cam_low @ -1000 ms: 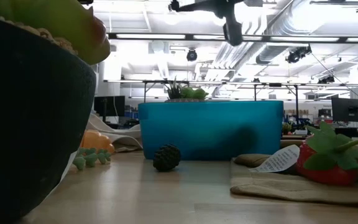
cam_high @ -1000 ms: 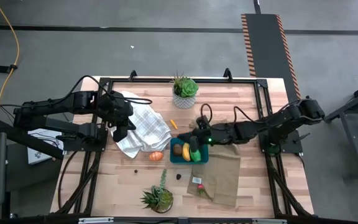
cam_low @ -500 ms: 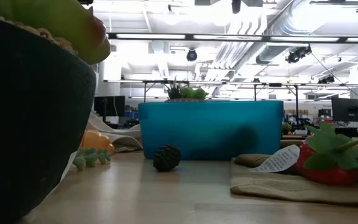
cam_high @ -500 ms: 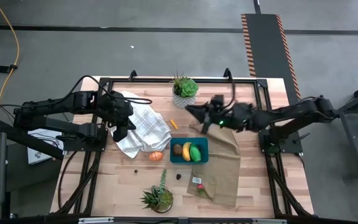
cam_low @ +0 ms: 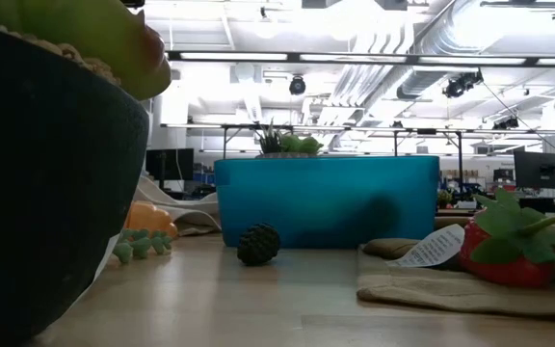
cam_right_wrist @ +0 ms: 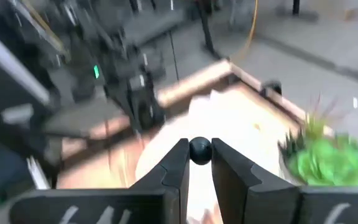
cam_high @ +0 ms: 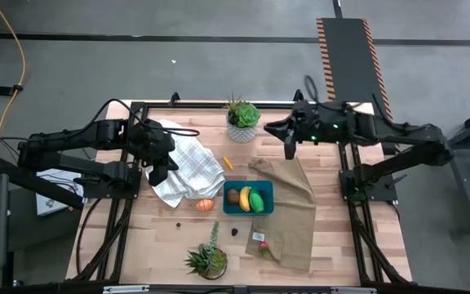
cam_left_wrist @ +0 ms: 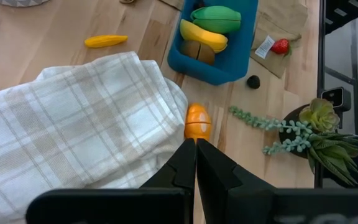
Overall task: Pick and placing Produce into tupperware
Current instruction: Put the right blueberry into the blue bin
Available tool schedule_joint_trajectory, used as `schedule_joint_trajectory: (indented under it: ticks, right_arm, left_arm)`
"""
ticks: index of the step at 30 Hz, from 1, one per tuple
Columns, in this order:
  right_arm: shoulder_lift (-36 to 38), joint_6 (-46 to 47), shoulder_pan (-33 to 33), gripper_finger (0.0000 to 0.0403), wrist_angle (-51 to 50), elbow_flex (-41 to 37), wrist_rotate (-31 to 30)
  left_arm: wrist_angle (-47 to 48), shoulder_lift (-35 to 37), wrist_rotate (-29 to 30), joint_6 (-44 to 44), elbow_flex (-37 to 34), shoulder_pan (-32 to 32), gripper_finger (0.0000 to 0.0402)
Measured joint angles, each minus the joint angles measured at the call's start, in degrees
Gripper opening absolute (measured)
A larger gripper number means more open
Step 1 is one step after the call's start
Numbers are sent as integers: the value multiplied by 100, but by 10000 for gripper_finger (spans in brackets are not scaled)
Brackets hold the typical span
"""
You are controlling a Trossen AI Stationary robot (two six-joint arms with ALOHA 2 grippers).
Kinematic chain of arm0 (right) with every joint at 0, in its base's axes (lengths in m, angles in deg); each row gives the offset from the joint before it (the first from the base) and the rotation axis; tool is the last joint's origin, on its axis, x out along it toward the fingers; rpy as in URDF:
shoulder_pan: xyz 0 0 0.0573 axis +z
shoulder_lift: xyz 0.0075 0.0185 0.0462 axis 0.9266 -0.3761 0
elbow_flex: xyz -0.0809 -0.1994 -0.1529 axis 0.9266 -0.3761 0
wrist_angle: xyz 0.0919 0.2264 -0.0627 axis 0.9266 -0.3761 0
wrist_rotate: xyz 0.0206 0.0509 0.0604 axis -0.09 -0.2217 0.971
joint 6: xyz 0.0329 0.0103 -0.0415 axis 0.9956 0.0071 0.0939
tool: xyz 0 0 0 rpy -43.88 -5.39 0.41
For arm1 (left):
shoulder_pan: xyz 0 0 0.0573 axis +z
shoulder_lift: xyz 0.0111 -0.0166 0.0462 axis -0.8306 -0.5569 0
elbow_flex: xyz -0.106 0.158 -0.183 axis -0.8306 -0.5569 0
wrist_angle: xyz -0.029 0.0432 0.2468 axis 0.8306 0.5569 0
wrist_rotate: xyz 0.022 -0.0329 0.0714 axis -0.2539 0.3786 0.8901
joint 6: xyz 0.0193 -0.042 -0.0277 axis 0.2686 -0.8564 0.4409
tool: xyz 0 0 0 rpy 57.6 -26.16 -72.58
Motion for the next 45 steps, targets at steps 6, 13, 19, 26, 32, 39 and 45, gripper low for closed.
schedule_joint_trajectory:
  ticks: [6,13,19,26,32,39,45]
  right_arm:
    - [-805,-54,-119,46,-1715,970,669]
    - [-1849,-143,-80,46,-2740,1546,1261]
    - [-2520,-201,114,46,-2751,1578,1512]
    - [-3253,-208,499,46,-2821,1578,1668]
    - [-3747,-199,788,46,-2806,1578,1619]
    - [-4156,16,972,46,-2780,1578,1473]
    - [-4401,176,1053,46,-2704,1578,1443]
  left_arm:
    - [2,0,0,-7,0,0,3]
    - [2,0,2,-14,0,2,3]
    - [7,0,2,-13,0,0,3]
    - [9,0,0,-11,0,0,3]
    - [9,0,1,8,0,2,3]
    - [11,0,2,43,0,0,3]
    - [13,0,2,43,0,0,3]
